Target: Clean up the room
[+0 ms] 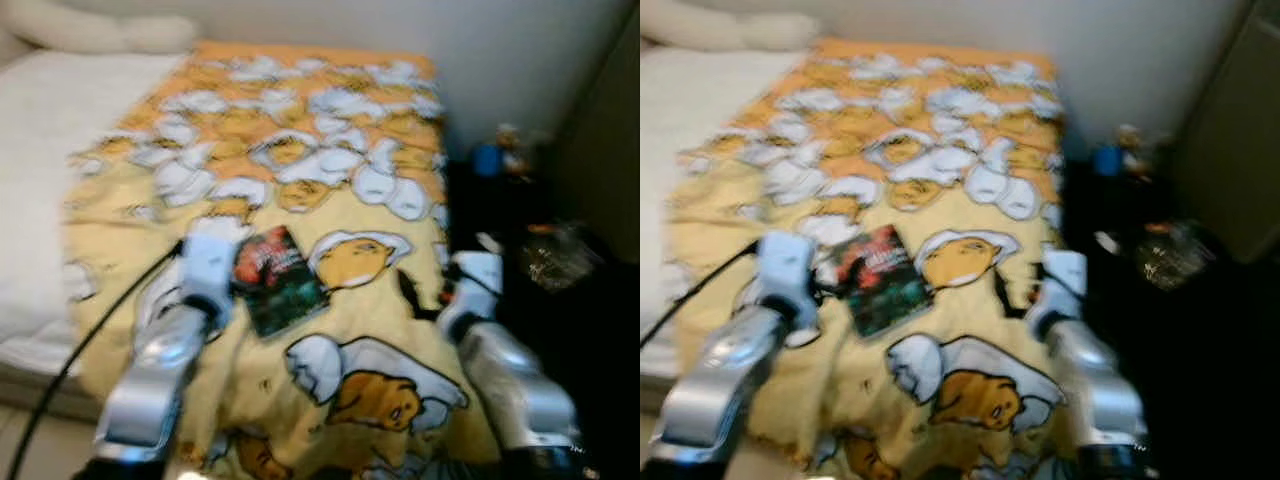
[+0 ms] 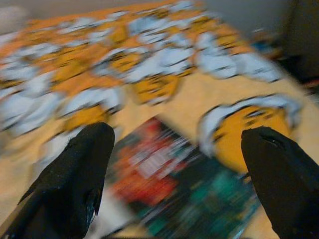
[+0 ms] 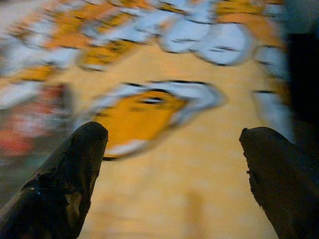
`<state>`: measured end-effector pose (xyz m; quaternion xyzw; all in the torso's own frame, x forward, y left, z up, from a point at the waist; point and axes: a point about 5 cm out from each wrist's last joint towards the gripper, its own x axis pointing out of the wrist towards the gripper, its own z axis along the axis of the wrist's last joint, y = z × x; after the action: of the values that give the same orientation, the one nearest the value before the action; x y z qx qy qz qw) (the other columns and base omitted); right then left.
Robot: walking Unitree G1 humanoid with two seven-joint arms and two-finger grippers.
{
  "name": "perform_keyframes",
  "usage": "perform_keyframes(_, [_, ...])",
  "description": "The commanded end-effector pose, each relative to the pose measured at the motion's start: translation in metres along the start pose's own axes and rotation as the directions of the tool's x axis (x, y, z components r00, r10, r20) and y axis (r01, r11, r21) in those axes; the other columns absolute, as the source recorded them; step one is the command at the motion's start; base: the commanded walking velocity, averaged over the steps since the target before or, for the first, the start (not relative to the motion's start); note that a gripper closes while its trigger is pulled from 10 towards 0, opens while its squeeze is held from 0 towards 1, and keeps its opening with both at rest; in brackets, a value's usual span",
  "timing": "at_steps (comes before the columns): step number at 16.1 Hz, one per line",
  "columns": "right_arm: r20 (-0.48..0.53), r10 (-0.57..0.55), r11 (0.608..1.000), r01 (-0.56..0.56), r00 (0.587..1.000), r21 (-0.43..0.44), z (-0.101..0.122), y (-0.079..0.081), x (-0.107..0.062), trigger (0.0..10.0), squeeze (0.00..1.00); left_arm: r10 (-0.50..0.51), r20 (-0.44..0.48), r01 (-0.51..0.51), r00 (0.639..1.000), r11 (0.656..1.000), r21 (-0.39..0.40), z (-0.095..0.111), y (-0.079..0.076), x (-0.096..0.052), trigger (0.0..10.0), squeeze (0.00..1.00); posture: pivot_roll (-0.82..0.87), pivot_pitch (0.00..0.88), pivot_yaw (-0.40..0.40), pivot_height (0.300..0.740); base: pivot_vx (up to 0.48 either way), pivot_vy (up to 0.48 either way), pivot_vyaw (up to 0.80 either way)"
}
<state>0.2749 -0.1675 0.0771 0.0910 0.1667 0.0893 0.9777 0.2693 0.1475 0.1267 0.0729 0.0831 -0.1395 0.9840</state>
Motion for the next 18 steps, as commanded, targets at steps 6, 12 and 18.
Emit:
perform_keyframes(6, [-0.024, 0.098, 0.994, -0.098, 0.995, -0.038, 0.0, 0.021, 0.004, 10.0, 0.0, 0.025, -0.013, -0.024, 1.0, 1.0, 0.02, -0.004, 0.009, -0.004, 10.0, 0.38, -0.11, 0.0, 0.014, 0.74, 0.34, 0.0, 0.27])
perform_keyframes(12, [-0.084, 0.152, 0.984, -0.159, 0.985, -0.082, -0.009, 0.019, 0.0, 10.0, 0.0, 0.006, -0.014, -0.006, 1.0, 1.0, 0.024, -0.004, 0.006, -0.004, 10.0, 0.37, -0.11, 0.0, 0.017, 0.74, 0.0, 0.0, 0.0])
perform_keyframes(18, [-0.094, 0.156, 0.984, -0.164, 0.983, -0.074, -0.012, 0.02, 0.0, 10.0, 0.0, -0.027, -0.033, 0.028, 0.999, 0.999, 0.04, -0.006, 0.002, -0.005, 10.0, 0.37, -0.11, 0.0, 0.019, 0.74, 0.0, 0.0, 0.0])
